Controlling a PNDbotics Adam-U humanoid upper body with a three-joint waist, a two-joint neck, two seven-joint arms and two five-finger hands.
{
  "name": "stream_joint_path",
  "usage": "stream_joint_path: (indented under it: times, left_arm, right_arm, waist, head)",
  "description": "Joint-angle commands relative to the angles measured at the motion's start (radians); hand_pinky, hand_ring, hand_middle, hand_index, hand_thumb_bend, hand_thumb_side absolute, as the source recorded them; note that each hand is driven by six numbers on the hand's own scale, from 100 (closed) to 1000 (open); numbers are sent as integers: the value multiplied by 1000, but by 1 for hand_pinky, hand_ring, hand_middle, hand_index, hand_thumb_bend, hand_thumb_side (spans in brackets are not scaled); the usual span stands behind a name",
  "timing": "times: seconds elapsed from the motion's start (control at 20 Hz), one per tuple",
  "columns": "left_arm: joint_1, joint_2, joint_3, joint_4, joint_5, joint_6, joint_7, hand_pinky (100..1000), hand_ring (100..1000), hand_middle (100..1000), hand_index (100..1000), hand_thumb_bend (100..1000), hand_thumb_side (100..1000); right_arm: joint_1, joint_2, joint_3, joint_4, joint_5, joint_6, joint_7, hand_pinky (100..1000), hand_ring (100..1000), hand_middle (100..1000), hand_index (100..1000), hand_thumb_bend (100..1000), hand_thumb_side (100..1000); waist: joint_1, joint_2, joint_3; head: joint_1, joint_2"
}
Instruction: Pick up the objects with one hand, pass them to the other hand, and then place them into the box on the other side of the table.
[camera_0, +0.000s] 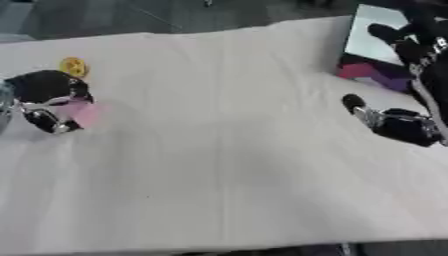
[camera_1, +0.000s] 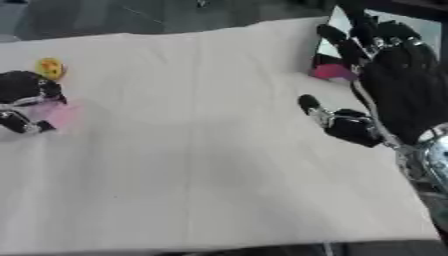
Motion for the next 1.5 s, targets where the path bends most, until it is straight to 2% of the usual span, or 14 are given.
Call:
stream_joint_path:
  times: [0.05, 0.15, 0.3, 0.35, 0.45, 0.5, 0.6, 0.7, 0.8, 0.9, 1.0, 1.1, 1.25, 1.5]
  left_arm:
    - [-6, 49, 10, -45, 70, -31, -11, 690, 590, 541, 663, 285, 100]
    - [1, 65, 11, -91, 148, -65, -15, 688, 580, 531, 655, 261, 100]
    - [26, 95, 8, -184, 327, -109, -33, 685, 567, 520, 639, 214, 100]
    - [38, 98, -1, -227, 414, -113, -39, 685, 552, 506, 622, 167, 100]
    - [66, 108, -26, -321, 621, -115, -86, 685, 545, 499, 613, 129, 100]
    - [77, 110, -37, -368, 733, -116, -131, 685, 537, 492, 601, 100, 100]
    - [92, 104, -60, -450, 958, -116, -249, 683, 530, 486, 592, 100, 107]
    - [96, 84, -89, -508, 1176, -96, -401, 681, 522, 479, 582, 100, 121]
    - [89, 56, -115, -559, 1378, -30, -580, 679, 524, 482, 585, 100, 128]
    - [73, 21, -135, -594, 1530, 61, -749, 677, 526, 484, 586, 100, 133]
    - [50, -17, -153, -608, 1617, 139, -880, 676, 527, 485, 587, 100, 135]
    - [25, -56, -177, -601, 1662, 196, -959, 673, 524, 483, 584, 100, 156]
    - [-8, -105, -225, -590, 1663, 243, -984, 672, 524, 483, 584, 100, 169]
    - [-50, -164, -275, -582, 1659, 275, -987, 671, 522, 482, 583, 100, 185]
  right_arm:
    - [-9, -19, -5, -21, -6, -4, 1, 708, 726, 1000, 875, 473, 391]
    - [-5, -24, -3, -21, -7, -9, 6, 712, 729, 1000, 876, 467, 393]
    - [-4, -32, 7, -21, -14, -25, 16, 720, 732, 1000, 876, 460, 389]
    - [-6, -35, 15, -21, -18, -35, 22, 727, 735, 1000, 877, 466, 381]
    - [-9, -39, 25, -21, -26, -54, 33, 731, 737, 1000, 878, 476, 378]
    - [-13, -41, 29, -21, -30, -63, 37, 737, 741, 1000, 880, 492, 376]
    - [-25, -47, 39, -21, -39, -83, 45, 747, 746, 1000, 883, 498, 380]
    - [-42, -49, 49, -21, -46, -100, 56, 761, 757, 1000, 889, 500, 385]
    - [-62, -49, 60, -21, -46, -116, 72, 785, 772, 1000, 896, 491, 382]
    - [-81, -44, 72, -21, -45, -130, 92, 807, 786, 1000, 903, 484, 370]
    - [-102, -36, 85, -21, -45, -146, 108, 823, 796, 1000, 906, 475, 362]
    - [-123, -26, 96, -21, -47, -162, 120, 832, 801, 1000, 909, 472, 356]
    - [-150, -8, 110, -21, -53, -184, 134, 833, 803, 1000, 911, 471, 353]
    - [-171, 14, 130, -21, -68, -200, 155, 832, 802, 1000, 913, 475, 347]
  waist:
    - [-3, -31, 10]
    - [-4, -43, 23]
    - [-7, -60, 43]
    - [-9, -66, 54]
    - [-11, -76, 73]
    - [-12, -79, 82]
    - [-16, -83, 101]
    - [-21, -87, 115]
    - [-26, -88, 124]
    - [-29, -88, 129]
    - [-32, -87, 132]
    - [-33, -86, 131]
    - [-31, -83, 125]
    - [-27, -82, 123]
  head:
    - [-3, 0]
    - [-8, 6]
    - [-21, 7]
    - [-28, 8]
    - [-41, 8]
    - [-47, 8]
    - [-63, 8]
    - [-76, 8]
    - [-84, 8]
    - [-83, 8]
    - [-79, 8]
    - [-73, 8]
    - [-65, 8]
    - [-65, 8]
